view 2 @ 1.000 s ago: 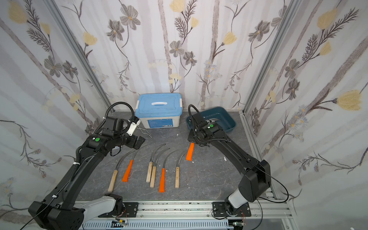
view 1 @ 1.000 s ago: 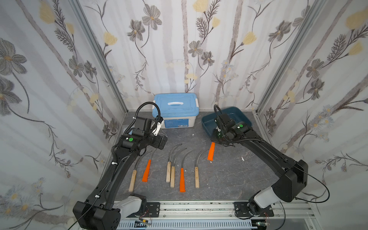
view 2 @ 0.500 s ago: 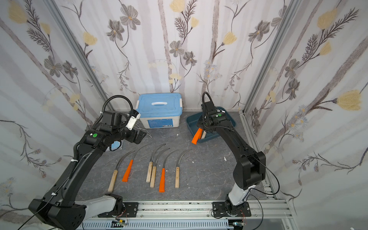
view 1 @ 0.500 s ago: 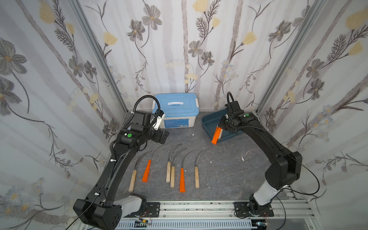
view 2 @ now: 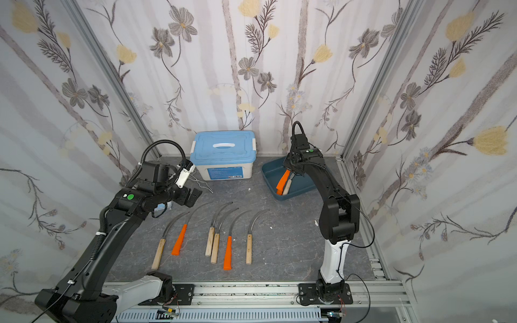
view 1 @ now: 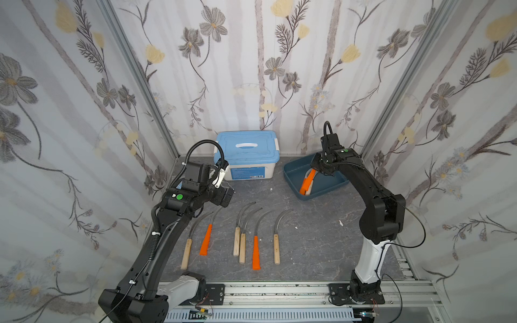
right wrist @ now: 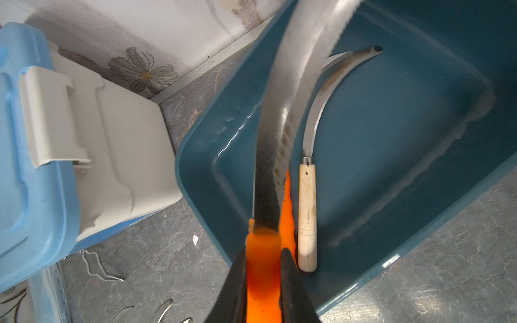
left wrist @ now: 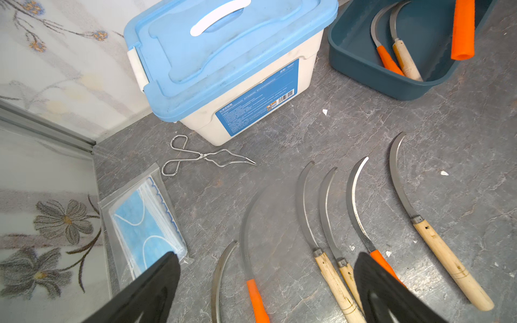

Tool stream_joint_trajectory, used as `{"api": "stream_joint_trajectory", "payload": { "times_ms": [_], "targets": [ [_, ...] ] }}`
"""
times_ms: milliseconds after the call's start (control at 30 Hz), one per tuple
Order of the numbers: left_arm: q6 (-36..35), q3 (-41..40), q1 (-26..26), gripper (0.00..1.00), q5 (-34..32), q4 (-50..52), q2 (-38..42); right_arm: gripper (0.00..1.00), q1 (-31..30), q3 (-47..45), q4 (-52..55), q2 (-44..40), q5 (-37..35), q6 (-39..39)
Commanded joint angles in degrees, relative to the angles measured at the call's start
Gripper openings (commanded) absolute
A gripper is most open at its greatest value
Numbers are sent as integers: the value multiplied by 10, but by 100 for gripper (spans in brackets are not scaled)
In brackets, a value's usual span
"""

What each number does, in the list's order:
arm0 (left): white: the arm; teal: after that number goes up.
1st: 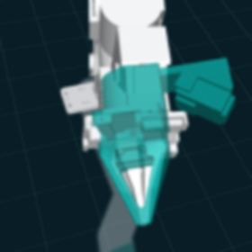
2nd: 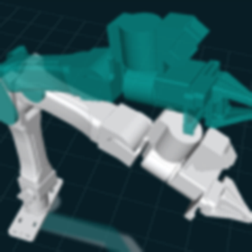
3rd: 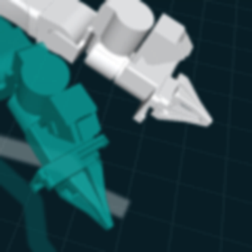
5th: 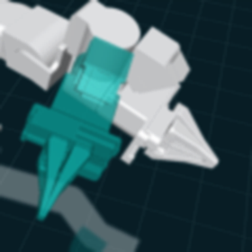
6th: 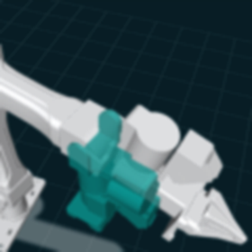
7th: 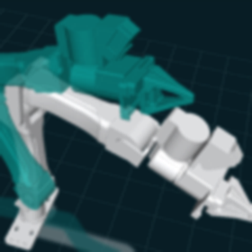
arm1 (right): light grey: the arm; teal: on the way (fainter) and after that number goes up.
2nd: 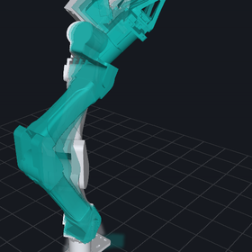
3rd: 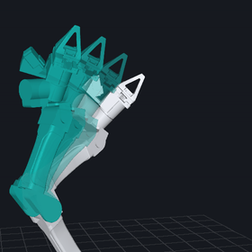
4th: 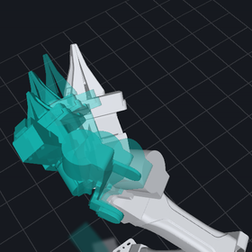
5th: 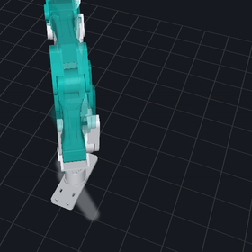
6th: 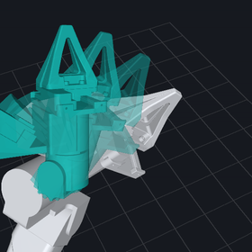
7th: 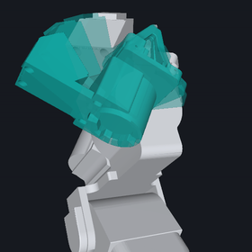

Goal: Put small sickles into storage boxes
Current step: Place the sickle in the storage box.

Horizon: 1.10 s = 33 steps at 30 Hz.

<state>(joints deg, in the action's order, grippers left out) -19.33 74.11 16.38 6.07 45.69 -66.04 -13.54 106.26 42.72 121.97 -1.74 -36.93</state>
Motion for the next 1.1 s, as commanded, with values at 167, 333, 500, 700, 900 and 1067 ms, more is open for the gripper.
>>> {"api": "stream_joint_trajectory", "payload": {
  "times_ms": [167,333,500,700,900,1067],
  "targets": [
    [-18,-5,0,100,-11,6,-3,2,16,56,-19,77,17,14],
    [-26,-10,0,100,-15,2,-7,2,24,97,-13,128,25,13],
    [-26,-18,0,100,-14,-4,-14,2,29,105,-16,157,17,9],
    [-25,-19,0,100,-16,-2,-18,3,28,107,-23,181,30,7],
    [-28,-29,0,100,-21,2,-10,4,23,107,-15,198,36,8],
    [-26,-31,0,100,-24,2,-9,6,21,106,-7,213,37,14]
  ]
}}
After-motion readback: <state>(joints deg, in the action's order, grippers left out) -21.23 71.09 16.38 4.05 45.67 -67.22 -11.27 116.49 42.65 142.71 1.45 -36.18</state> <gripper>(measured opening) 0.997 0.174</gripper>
